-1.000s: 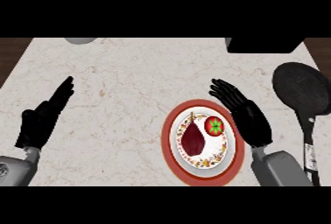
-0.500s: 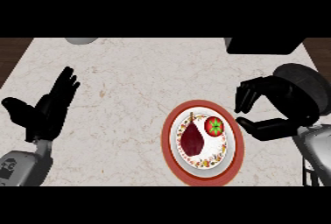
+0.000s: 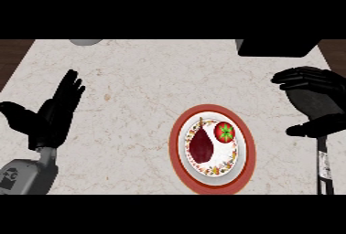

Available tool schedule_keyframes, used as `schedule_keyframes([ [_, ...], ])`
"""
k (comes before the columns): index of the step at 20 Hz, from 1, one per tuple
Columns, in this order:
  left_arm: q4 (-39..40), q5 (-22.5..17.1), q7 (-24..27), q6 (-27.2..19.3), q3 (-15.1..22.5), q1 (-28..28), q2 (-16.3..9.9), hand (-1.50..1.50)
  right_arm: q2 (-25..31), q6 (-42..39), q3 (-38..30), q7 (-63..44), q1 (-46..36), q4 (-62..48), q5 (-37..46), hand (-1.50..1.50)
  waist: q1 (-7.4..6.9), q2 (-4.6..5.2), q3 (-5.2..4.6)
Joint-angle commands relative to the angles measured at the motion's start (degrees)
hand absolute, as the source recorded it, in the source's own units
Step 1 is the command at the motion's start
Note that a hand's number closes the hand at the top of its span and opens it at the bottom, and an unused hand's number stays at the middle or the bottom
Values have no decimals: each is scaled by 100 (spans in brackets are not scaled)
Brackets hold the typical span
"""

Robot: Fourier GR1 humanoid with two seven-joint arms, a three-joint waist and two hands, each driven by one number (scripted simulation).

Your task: Pick the tomato from the plate and place it in the pan

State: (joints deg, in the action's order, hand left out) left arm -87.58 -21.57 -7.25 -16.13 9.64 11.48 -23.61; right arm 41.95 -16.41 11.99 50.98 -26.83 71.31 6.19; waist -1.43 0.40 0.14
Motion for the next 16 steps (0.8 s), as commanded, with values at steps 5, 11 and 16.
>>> schedule_keyframes([
  [5,172,-5,116,213,-172,-161,21,0,55,263,742,-121,-848,144,1513,-150,24,-19,-20],
  [11,-617,120,-300,48,-92,-445,-2,0,-297,361,1253,-1239,-1048,787,2516,-150,37,-56,-16],
  [16,-339,229,-285,-90,-87,-277,160,0,42,-189,2056,-1857,-988,1107,3540,-150,120,-73,-21],
])
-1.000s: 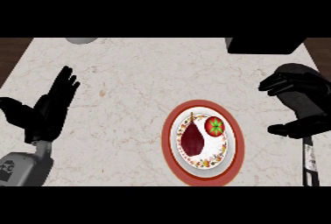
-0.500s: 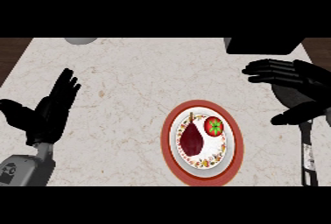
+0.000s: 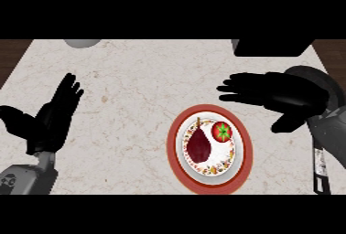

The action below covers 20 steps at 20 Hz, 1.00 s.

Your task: Pick the tomato from the plate and place it in the pan

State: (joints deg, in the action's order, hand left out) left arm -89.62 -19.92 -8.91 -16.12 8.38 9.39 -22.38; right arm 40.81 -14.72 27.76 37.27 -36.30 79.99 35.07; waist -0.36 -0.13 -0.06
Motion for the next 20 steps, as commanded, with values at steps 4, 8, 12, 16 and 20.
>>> schedule_keyframes([
  [4,-176,185,2,-54,-12,-158,18,0,295,-831,781,-767,70,647,1121,-150,46,-20,2],
  [8,-300,188,-182,49,-173,-132,134,0,68,-839,487,-884,410,1082,1541,-150,37,-2,6],
  [12,114,421,180,-40,54,-116,516,0,342,-188,649,-858,673,1196,2325,-150,73,9,6],
  [16,74,423,77,140,-190,-44,404,0,13,-228,501,-1237,880,1493,2810,-150,39,8,6],
  [20,97,440,14,304,-342,-48,413,0,-596,-611,757,-1789,1350,2200,3187,-150,43,7,5],
])
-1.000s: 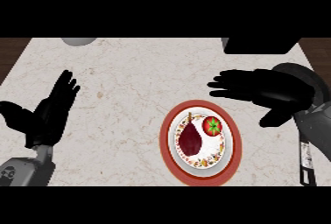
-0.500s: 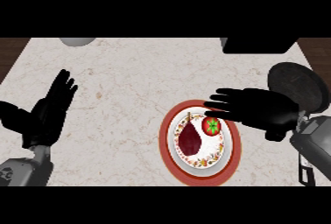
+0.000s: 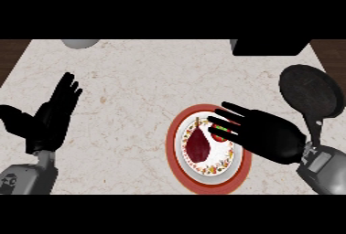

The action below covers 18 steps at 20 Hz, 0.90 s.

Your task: Pick the tomato from the plate and place it in the pan

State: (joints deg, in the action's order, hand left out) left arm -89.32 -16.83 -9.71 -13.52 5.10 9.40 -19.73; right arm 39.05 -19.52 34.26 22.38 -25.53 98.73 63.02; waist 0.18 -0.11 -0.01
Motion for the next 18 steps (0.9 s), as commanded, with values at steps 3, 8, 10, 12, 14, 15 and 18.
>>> schedule_keyframes([
  [3,322,7,2,341,-346,153,54,0,-504,-17,-95,129,454,153,501,-150,-16,12,0],
  [8,-724,240,-722,74,-187,-140,108,0,-641,-271,-235,88,487,4,984,-150,-34,2,2],
  [10,-388,350,-560,115,-236,73,214,0,-1054,-107,25,-223,621,-45,1436,-150,-21,7,2],
  [12,-50,220,26,494,-420,-248,207,0,-1461,-328,63,-436,328,-385,1651,-150,-46,11,0],
  [14,-154,385,-223,315,-307,-15,368,0,-1743,-495,-113,-411,110,-542,1692,-150,-41,11,1],
  [15,18,499,-287,167,-379,210,390,0,-1265,-11,-430,88,312,-761,1571,-150,-24,14,2],
  [18,-20,383,-67,560,-517,-66,383,0,-1687,94,-282,101,450,-1028,1868,-150,-35,12,1],
])
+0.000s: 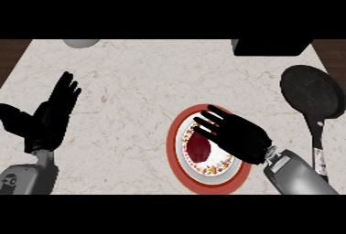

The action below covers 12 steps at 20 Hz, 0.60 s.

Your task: Pick the tomato from the plate and place it in the pan

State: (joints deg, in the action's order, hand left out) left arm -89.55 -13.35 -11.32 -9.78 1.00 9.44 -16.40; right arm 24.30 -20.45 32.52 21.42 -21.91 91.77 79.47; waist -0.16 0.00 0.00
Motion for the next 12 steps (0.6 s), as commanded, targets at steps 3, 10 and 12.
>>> schedule_keyframes([
  [3,-179,126,-57,165,-195,-200,25,0,-549,-55,-223,237,-303,-683,414,-150,-12,-1,0],
  [10,-664,390,-347,15,-22,-288,309,0,-374,252,-562,749,-94,-732,600,-150,2,-9,1],
  [12,146,292,-176,212,-309,335,289,0,-702,353,-632,721,-203,-1187,743,-150,15,2,0],
])
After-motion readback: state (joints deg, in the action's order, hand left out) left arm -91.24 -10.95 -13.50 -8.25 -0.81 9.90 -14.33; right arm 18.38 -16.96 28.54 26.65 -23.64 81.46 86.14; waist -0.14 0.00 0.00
